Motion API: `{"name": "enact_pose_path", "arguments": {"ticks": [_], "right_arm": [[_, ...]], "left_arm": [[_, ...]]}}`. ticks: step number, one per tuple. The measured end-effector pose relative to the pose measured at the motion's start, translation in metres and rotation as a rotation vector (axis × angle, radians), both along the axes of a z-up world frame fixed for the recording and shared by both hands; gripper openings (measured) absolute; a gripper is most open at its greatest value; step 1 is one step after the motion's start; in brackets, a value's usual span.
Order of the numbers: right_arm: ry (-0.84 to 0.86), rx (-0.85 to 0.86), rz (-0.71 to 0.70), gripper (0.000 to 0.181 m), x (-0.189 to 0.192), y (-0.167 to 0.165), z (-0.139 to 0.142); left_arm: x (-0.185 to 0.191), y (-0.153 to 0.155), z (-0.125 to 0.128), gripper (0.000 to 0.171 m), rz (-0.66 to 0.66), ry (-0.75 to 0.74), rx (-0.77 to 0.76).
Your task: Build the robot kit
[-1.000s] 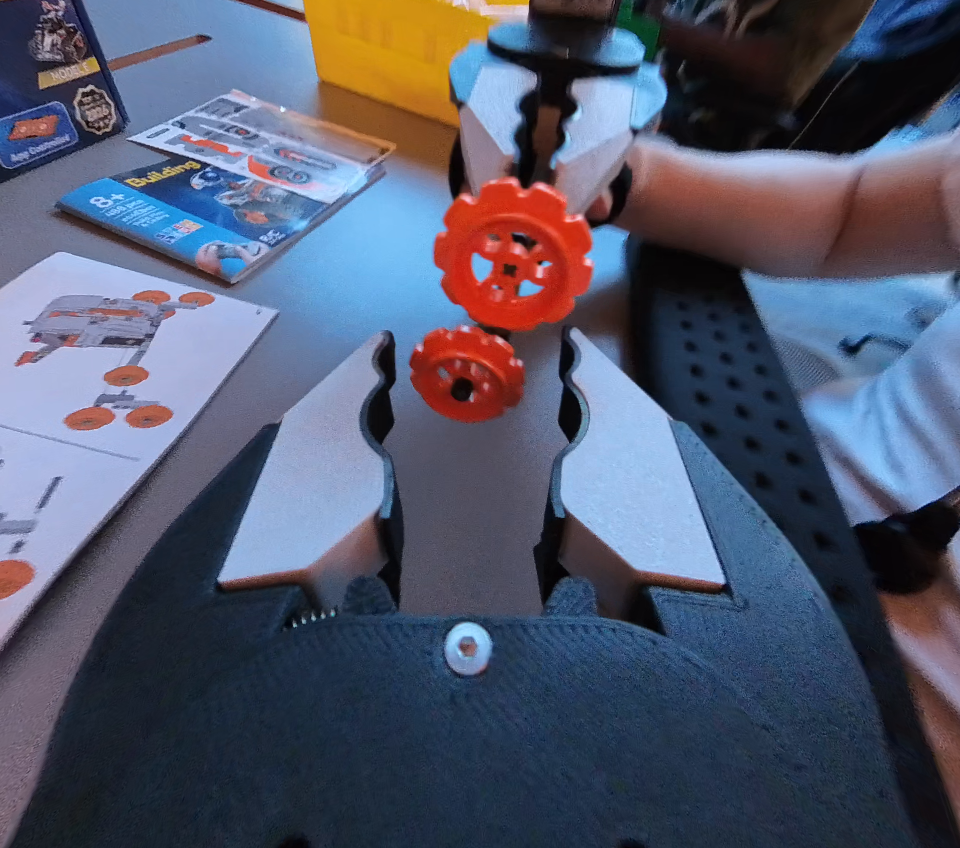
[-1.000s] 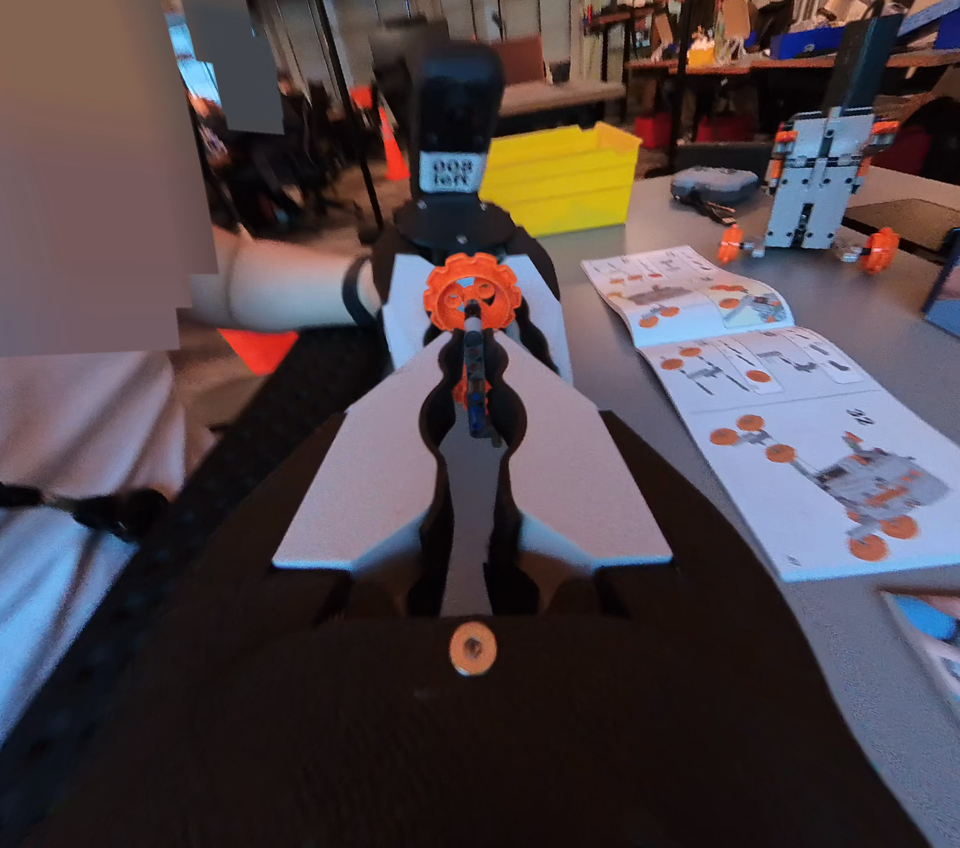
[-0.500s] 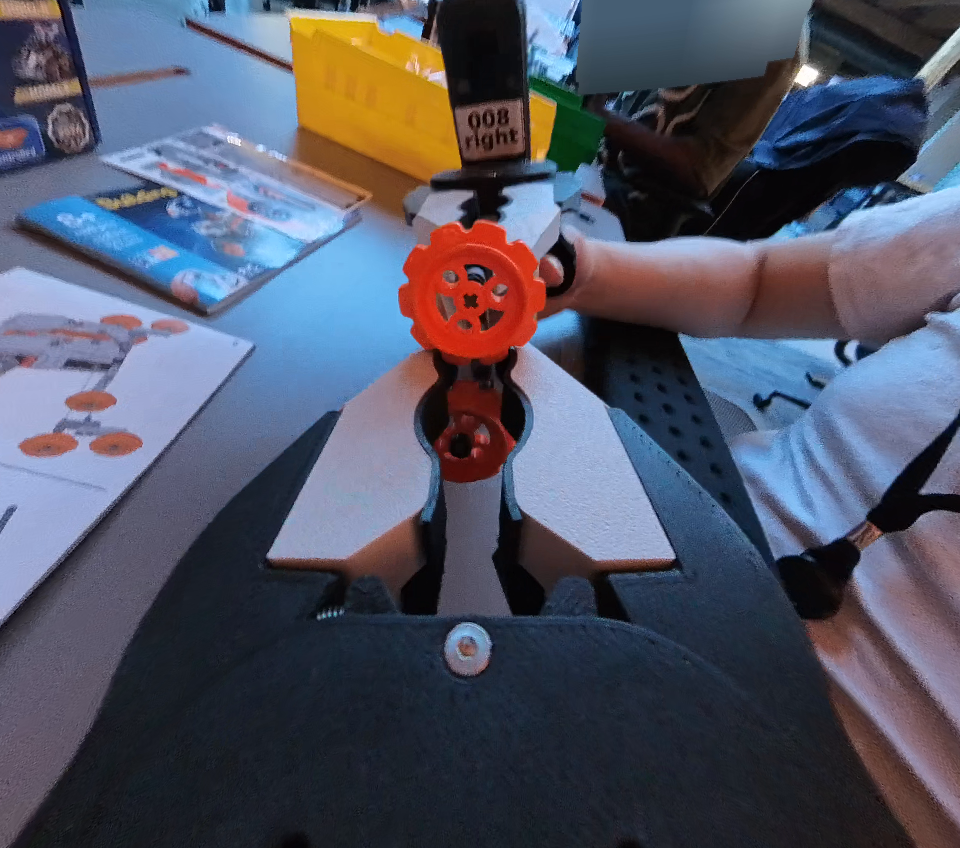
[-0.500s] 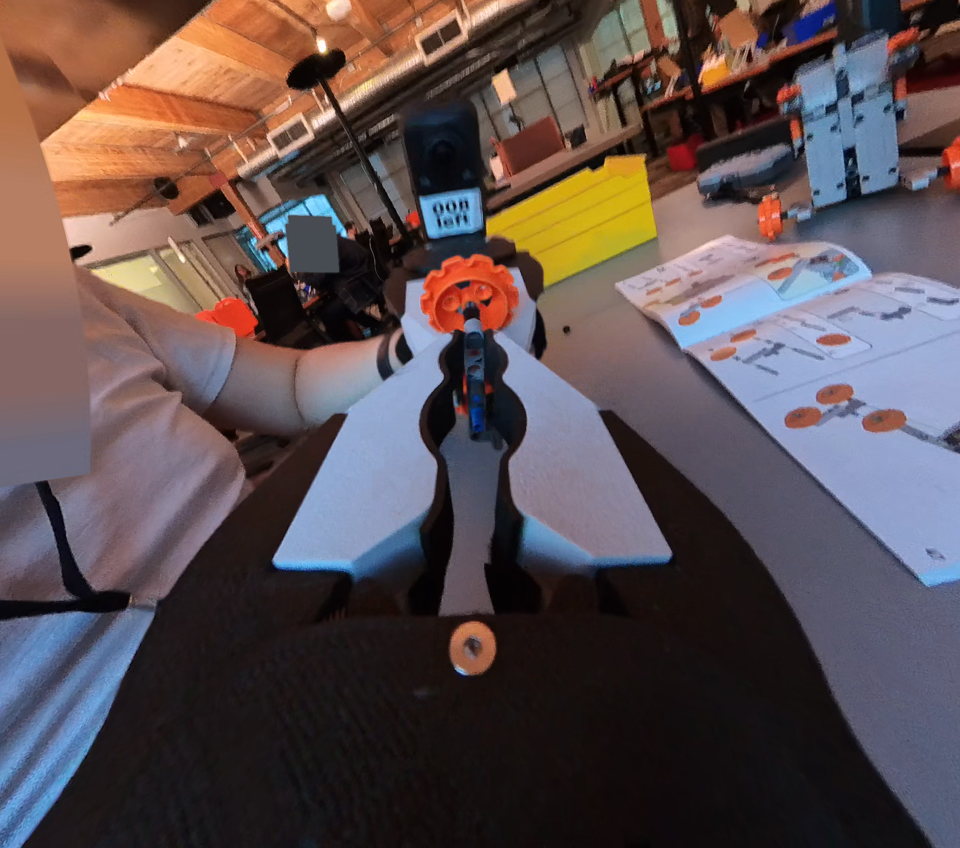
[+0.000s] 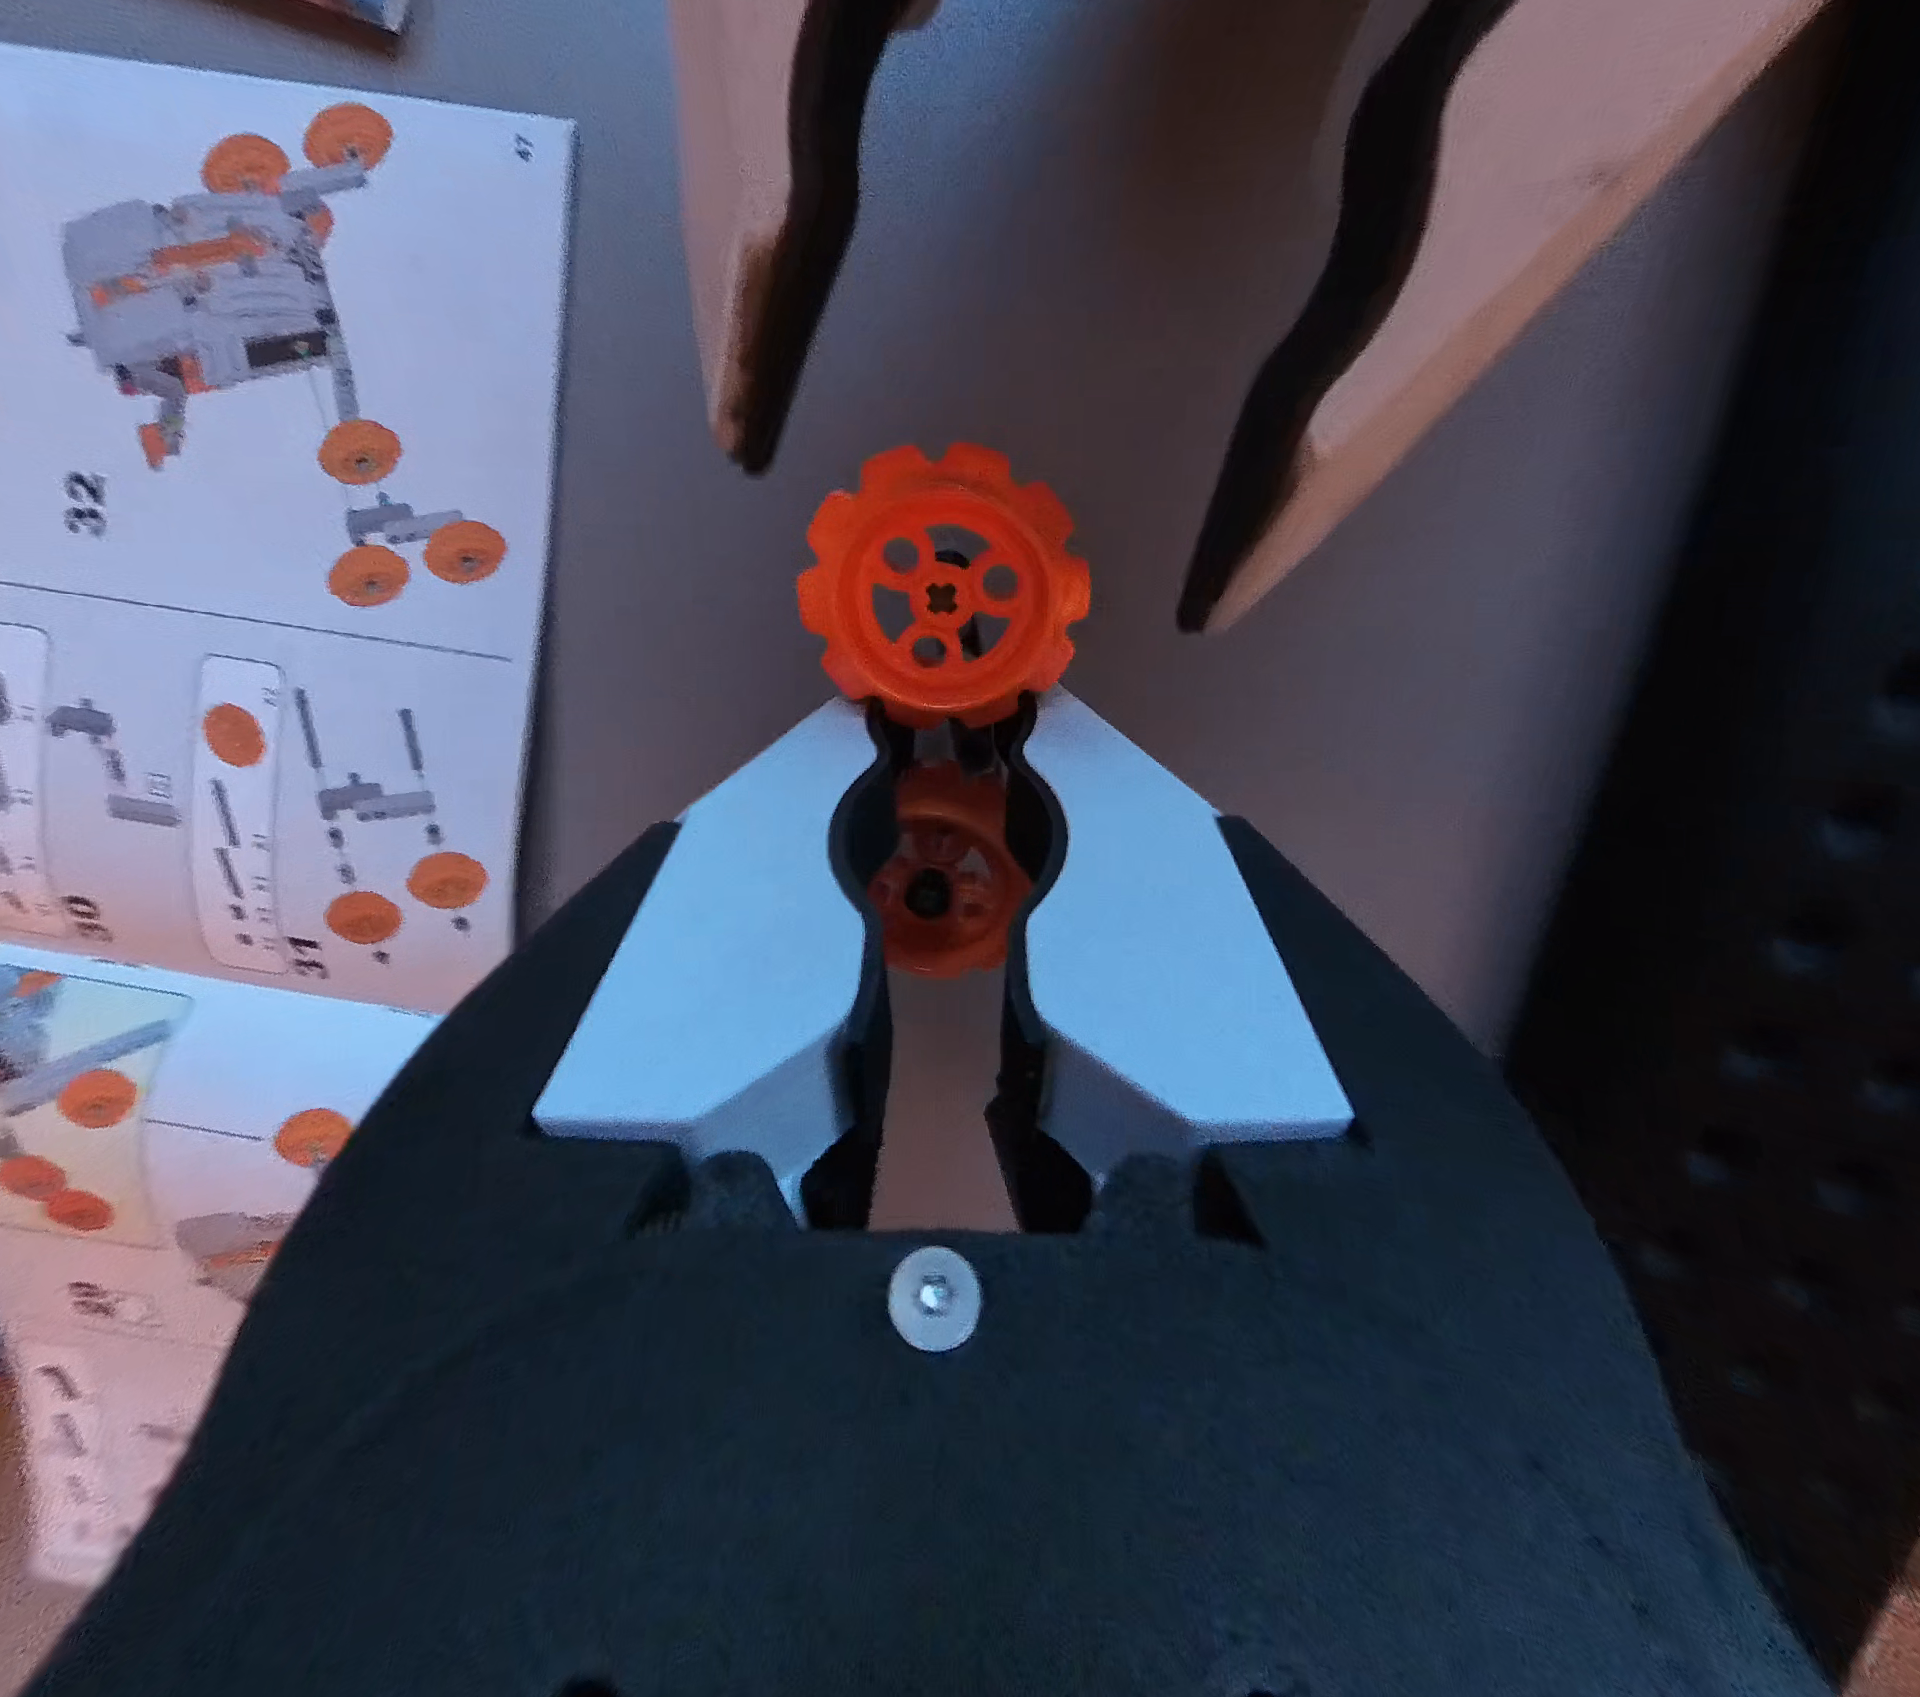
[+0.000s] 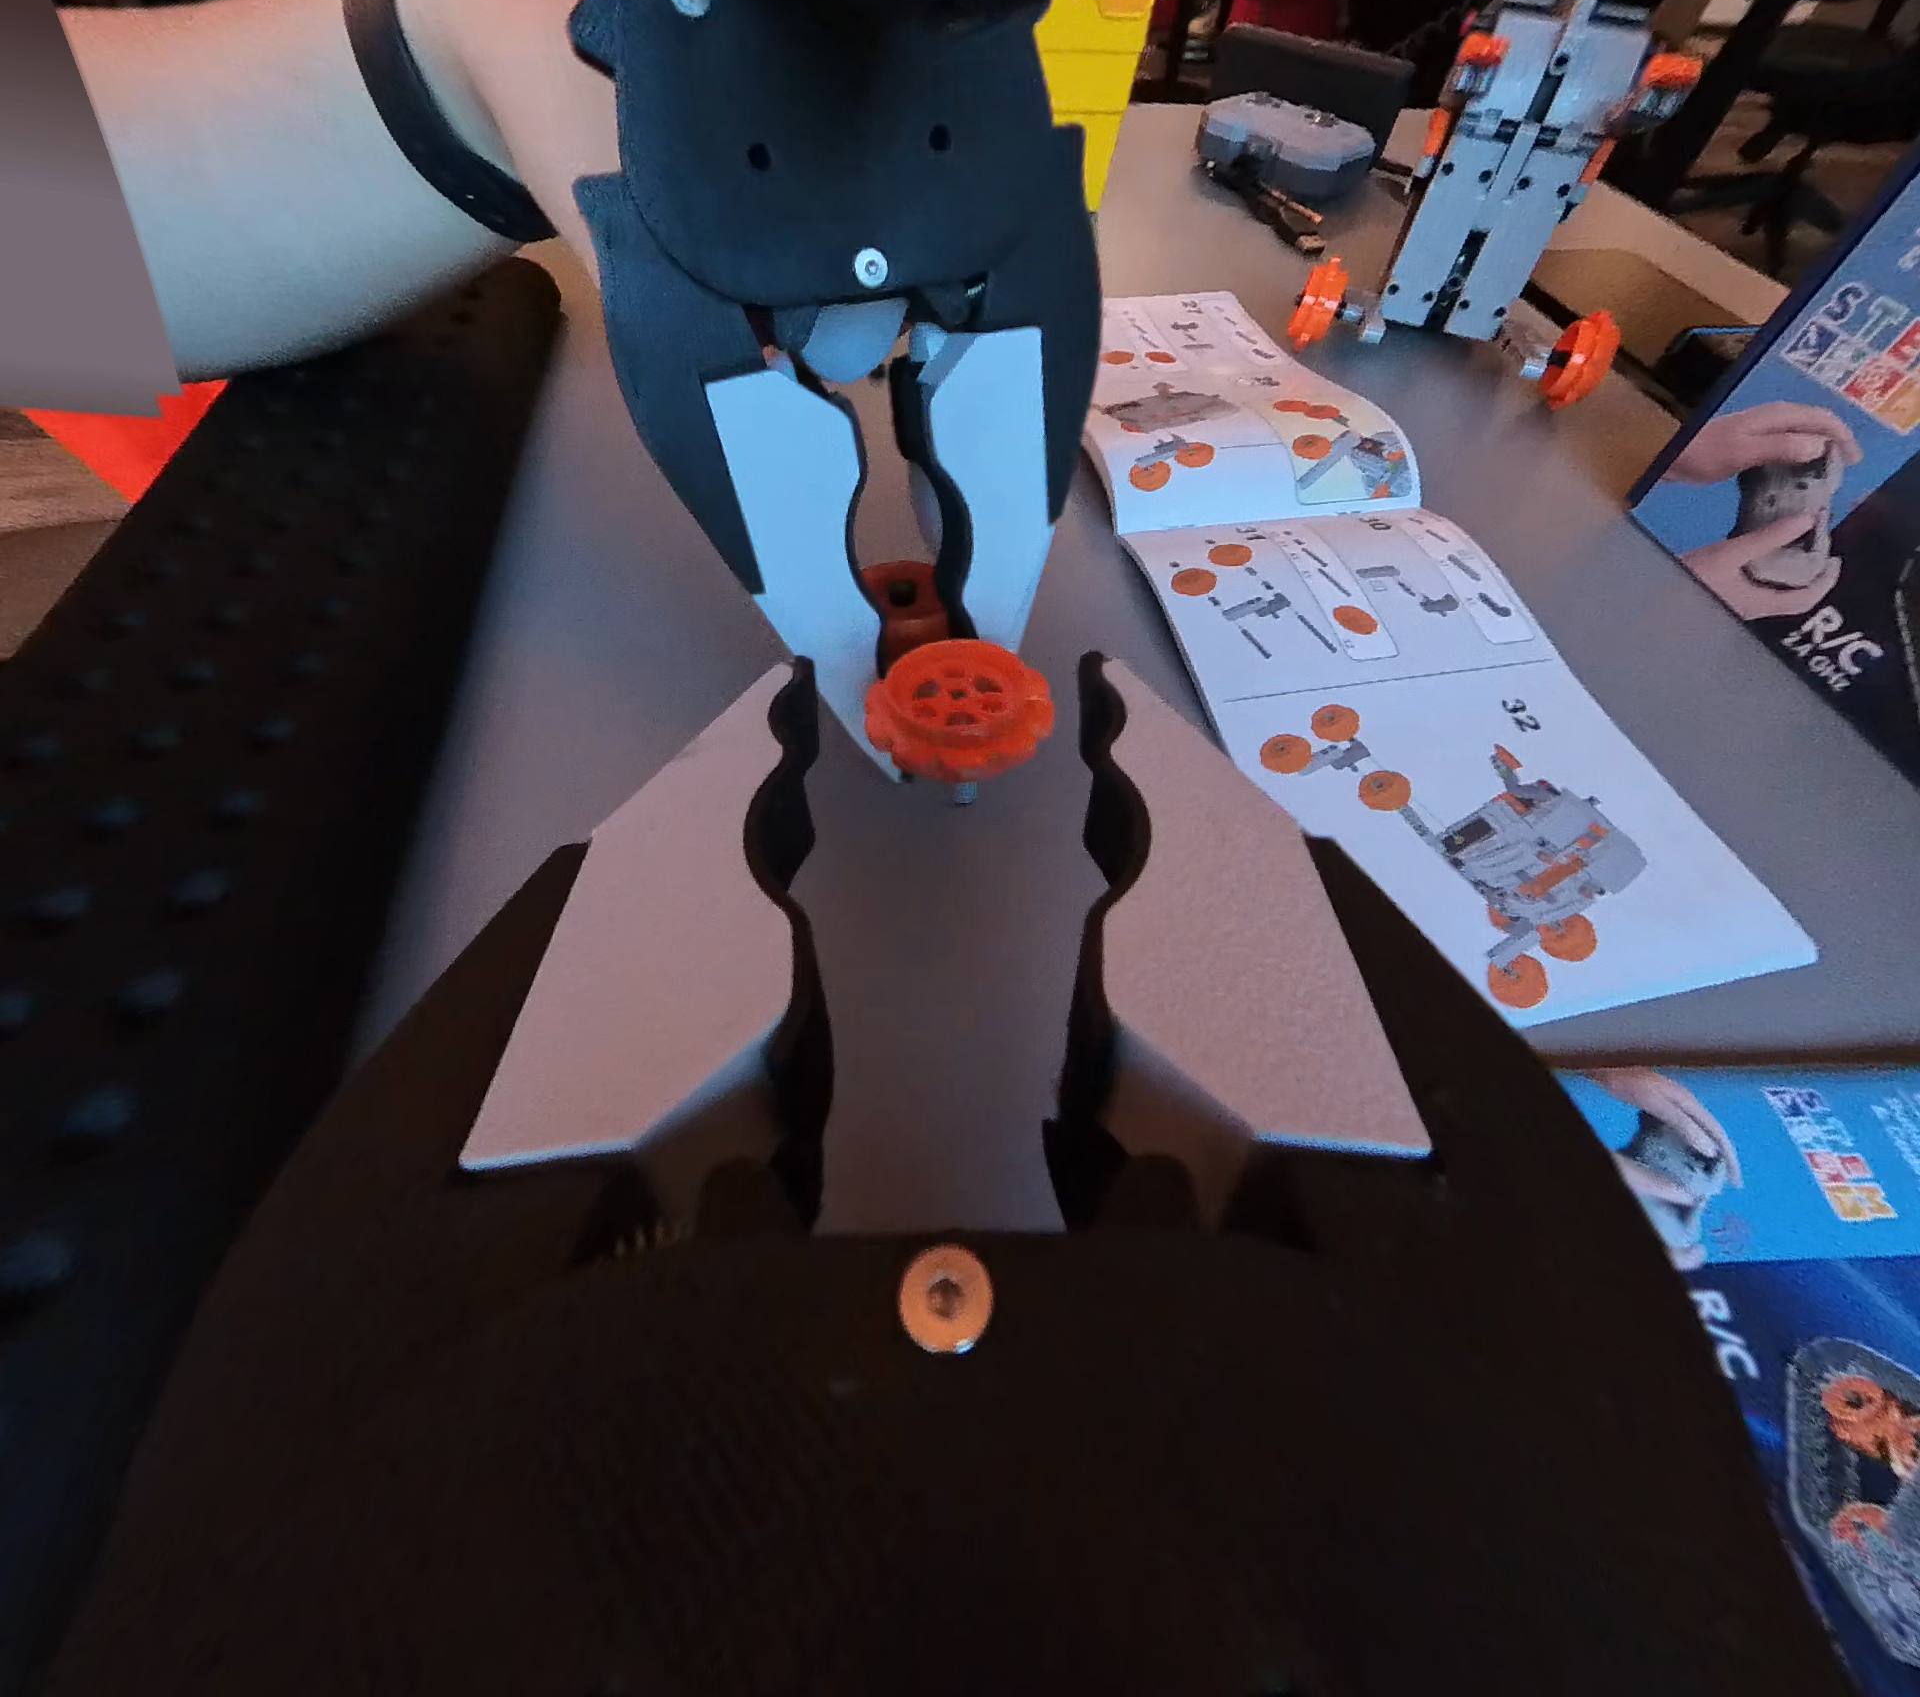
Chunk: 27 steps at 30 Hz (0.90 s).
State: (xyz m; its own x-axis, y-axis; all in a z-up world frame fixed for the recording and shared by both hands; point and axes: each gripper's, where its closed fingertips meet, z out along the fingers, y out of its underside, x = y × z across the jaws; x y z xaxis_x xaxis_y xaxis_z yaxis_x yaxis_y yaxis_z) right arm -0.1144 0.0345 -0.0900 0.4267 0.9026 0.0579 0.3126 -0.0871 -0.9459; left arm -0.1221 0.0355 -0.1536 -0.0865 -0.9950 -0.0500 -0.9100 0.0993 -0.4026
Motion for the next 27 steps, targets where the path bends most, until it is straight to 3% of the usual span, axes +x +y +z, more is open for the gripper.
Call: {"name": "enact_pose_path", "arguments": {"ticks": [2,5,6,16,20,24,27], "right_arm": [[-0.025,-0.045,0.028,0.033,0.002,-0.002,-0.010],[-0.070,-0.062,0.019,0.021,0.010,0.001,-0.022],[-0.075,-0.078,0.045,0.009,0.011,-0.003,-0.024],[-0.112,-0.116,0.083,0.014,0.014,-0.008,-0.032],[-0.088,-0.070,0.117,0.031,0.009,-0.014,-0.027],[-0.190,0.065,0.128,0.040,-0.001,-0.017,-0.034],[-0.330,0.206,0.023,0.042,0.000,-0.001,-0.041]], "left_arm": [[0.005,-0.001,-0.001,0.011,-0.028,0.010,0.012],[0.008,-0.001,-0.004,0.016,-0.051,0.046,0.041],[0.009,0.001,-0.005,0.018,-0.054,0.050,0.062],[0.012,-0.004,-0.004,0.024,-0.064,-0.049,0.025],[0.004,-0.005,0.004,0.036,-0.037,-0.129,0.012],[-0.004,0.000,0.016,0.036,0.026,-0.205,-0.059],[-0.017,0.008,0.023,0.035,0.082,-0.235,-0.058]]}}
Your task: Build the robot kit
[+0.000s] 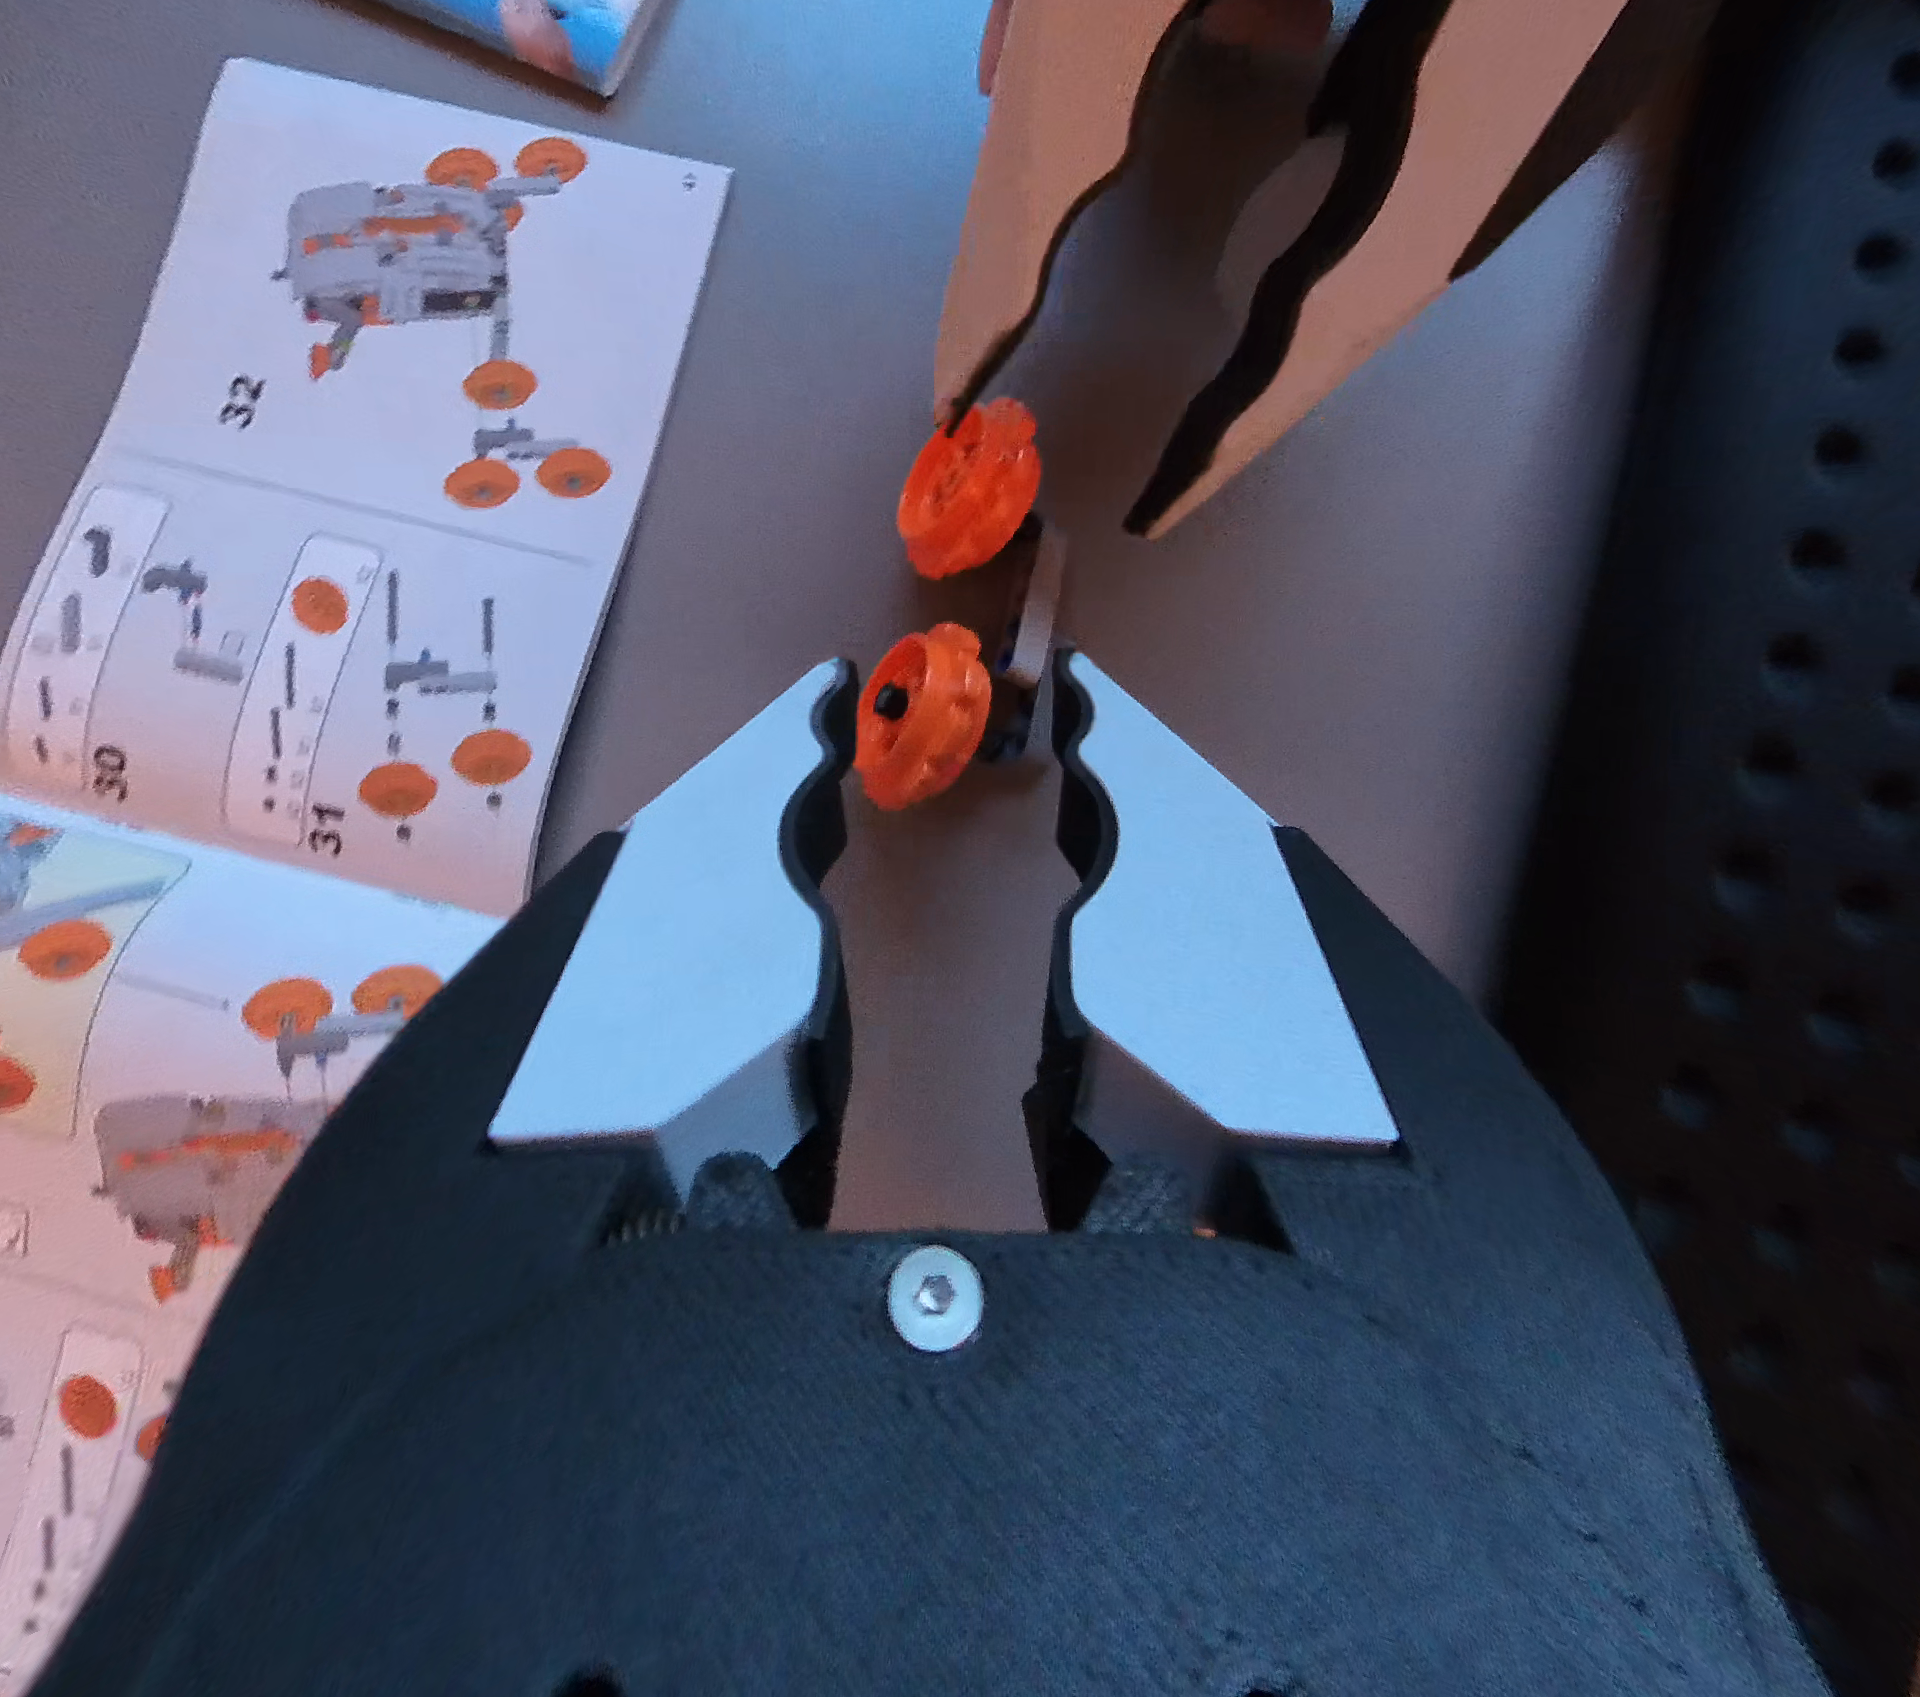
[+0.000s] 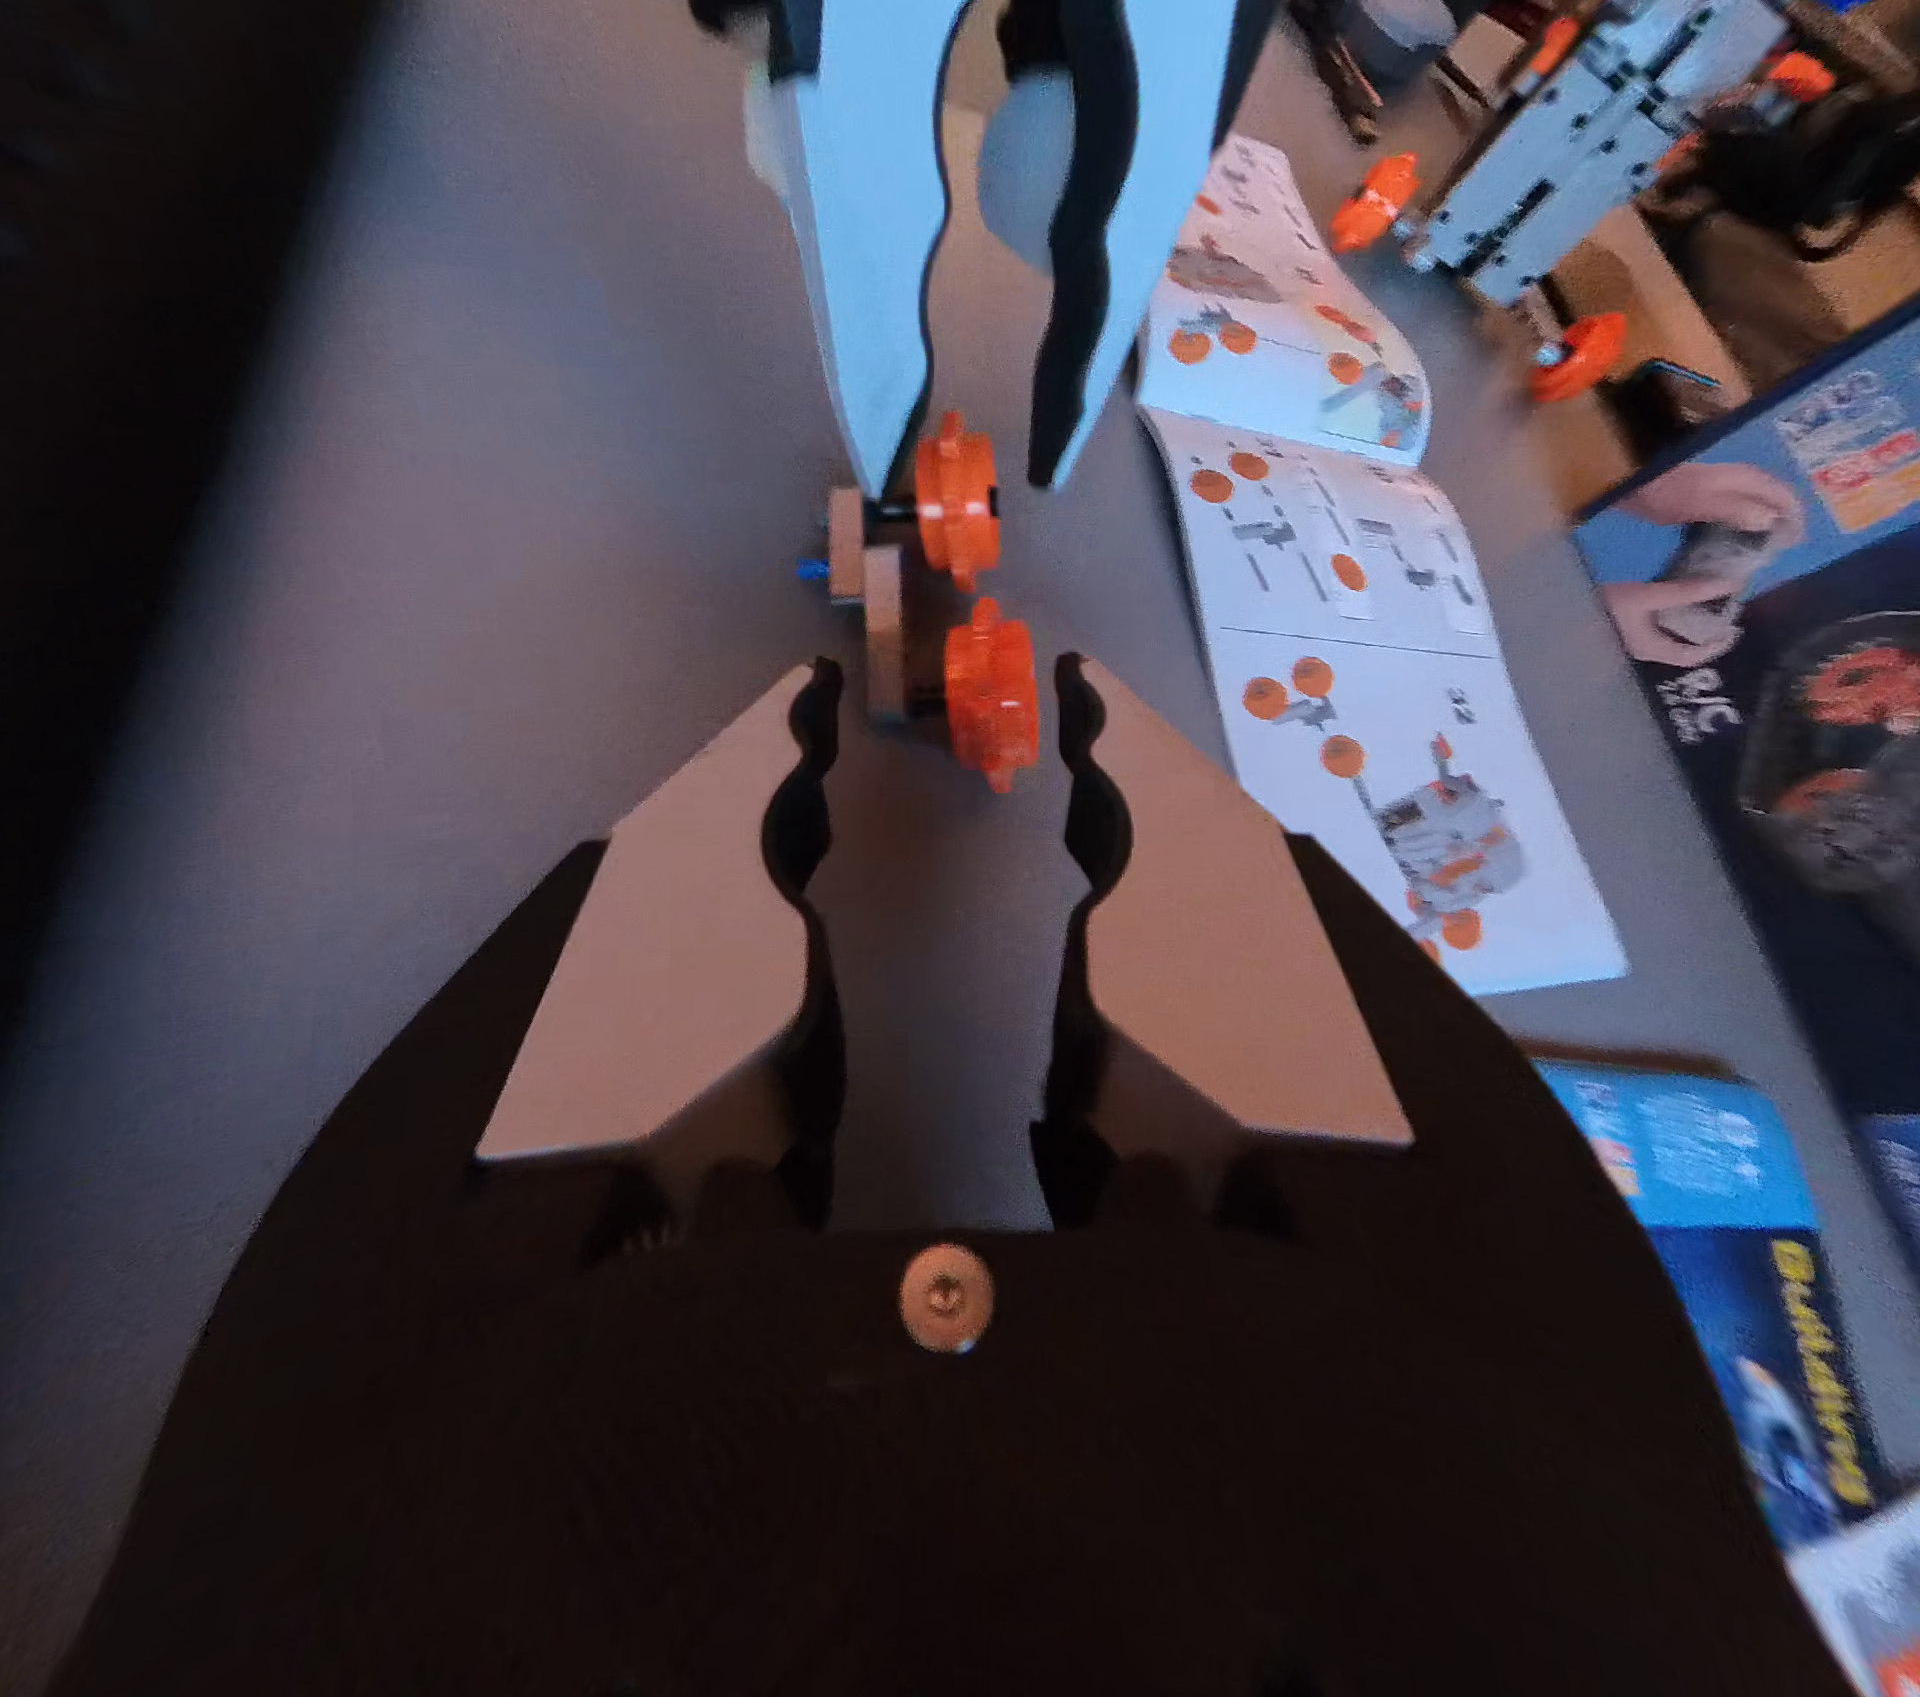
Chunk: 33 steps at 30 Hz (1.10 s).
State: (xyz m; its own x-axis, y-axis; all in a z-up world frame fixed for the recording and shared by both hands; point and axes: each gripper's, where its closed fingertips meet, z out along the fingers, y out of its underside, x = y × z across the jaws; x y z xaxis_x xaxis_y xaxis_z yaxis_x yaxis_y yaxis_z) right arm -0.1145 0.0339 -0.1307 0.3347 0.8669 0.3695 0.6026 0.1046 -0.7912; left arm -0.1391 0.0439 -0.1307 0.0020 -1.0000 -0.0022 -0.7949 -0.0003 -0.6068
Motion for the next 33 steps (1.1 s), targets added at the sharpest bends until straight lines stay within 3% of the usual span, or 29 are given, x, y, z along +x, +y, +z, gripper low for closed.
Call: {"name": "enact_pose_path", "arguments": {"ticks": [4,8,11,13,14,15,18,21,26,29,32,33], "right_arm": [[-0.132,0.060,-0.059,0.043,0.005,0.007,-0.015],[-0.128,0.114,-0.101,0.040,0.005,0.006,-0.013],[-0.153,0.100,-0.105,0.032,0.001,0.006,-0.016],[-0.161,0.099,-0.112,0.031,0.000,0.008,-0.015],[-0.163,0.106,-0.111,0.016,0.001,0.008,-0.014],[-0.157,0.113,-0.100,0.014,0.001,0.007,-0.011],[-0.141,0.093,-0.086,0.014,0.001,0.005,-0.010],[-0.148,0.071,-0.091,0.013,0.005,0.005,-0.012],[-0.009,-0.033,-0.084,0.014,0.006,0.005,0.001],[0.078,-0.091,-0.089,0.014,0.009,0.006,0.007],[0.116,-0.067,-0.089,0.043,0.010,0.005,0.012],[0.103,-0.038,-0.094,0.046,0.012,0.004,0.013]], "left_arm": [[-0.001,-0.001,0.006,0.027,0.055,-0.122,-0.049],[0.010,-0.004,0.009,0.055,0.002,-0.139,0.118],[0.019,-0.006,0.009,0.045,-0.062,-0.106,0.314],[0.019,-0.004,-0.002,0.043,-0.076,-0.036,0.366],[0.017,-0.003,-0.007,0.045,-0.080,-0.004,0.380],[0.016,-0.003,-0.011,0.047,-0.088,0.015,0.385],[0.018,-0.001,-0.012,0.051,-0.117,0.025,0.436],[0.021,-0.003,-0.015,0.041,-0.174,0.050,0.486],[0.030,-0.008,-0.014,0.038,-0.221,0.023,0.570],[0.035,-0.005,-0.010,0.036,-0.212,-0.034,0.577],[0.035,-0.003,-0.009,0.036,-0.154,-0.066,0.469],[0.034,-0.001,-0.008,0.036,-0.136,-0.081,0.448]]}}
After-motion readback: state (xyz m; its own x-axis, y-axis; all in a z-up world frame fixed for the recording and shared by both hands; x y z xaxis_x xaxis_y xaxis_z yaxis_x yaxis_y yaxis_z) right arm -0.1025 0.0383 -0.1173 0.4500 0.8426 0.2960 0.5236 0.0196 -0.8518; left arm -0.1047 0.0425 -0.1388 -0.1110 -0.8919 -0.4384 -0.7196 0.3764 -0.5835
